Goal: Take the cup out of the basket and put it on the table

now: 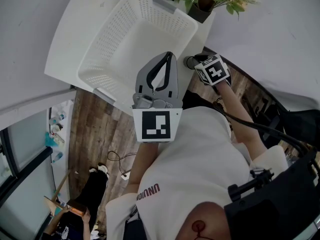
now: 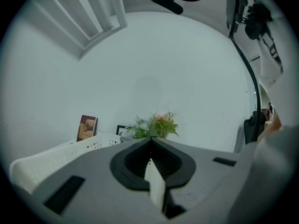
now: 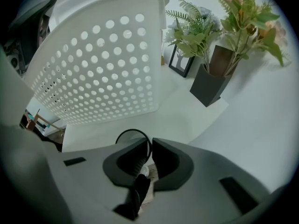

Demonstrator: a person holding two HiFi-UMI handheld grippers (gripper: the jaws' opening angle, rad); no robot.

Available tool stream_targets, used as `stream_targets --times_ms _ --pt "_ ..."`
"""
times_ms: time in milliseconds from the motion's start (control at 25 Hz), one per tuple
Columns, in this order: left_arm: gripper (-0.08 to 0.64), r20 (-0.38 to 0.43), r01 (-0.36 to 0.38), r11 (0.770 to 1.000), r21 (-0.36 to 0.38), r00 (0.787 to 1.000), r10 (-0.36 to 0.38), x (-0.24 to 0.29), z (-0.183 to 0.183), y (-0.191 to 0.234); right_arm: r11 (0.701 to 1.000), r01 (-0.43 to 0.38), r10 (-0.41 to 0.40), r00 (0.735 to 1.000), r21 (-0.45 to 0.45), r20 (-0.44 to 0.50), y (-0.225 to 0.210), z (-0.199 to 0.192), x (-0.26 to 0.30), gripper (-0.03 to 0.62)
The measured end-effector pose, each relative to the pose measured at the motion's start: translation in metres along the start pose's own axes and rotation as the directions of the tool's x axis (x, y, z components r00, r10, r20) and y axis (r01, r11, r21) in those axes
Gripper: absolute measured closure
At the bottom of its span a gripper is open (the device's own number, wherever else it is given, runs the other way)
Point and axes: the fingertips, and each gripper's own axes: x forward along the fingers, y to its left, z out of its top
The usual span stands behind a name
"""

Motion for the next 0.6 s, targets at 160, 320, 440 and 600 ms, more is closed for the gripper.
stream_targets --times_ms 160,320,440,600 --pt "0.548 -0.010 0.013 0.999 0.032 1.000 -0.012 0.000 0.000 0.000 1.000 -0.012 0.012 1.000 -0.011 -0.009 0.002 0.002 0.001 0.546" --pt "0.548 -0.005 -0.001 1.000 -0.010 1.000 0.001 -0.001 -0.001 0.002 1.000 -0.018 0.018 1.000 -0.019 -0.013 0.004 0.006 0.002 0.541" --pt "0.548 0.001 -0.002 1.000 -0.012 1.000 0.002 0.000 0.000 0.003 1.000 -0.020 0.019 1.000 -0.024 -0.010 0.004 0.009 0.002 0.538" --pt "0.548 -0.002 0.006 1.000 0.001 1.000 -0.006 0.001 -0.001 0.001 0.999 -0.023 0.023 1.000 -0.025 0.002 0.001 0.014 0.001 0.538"
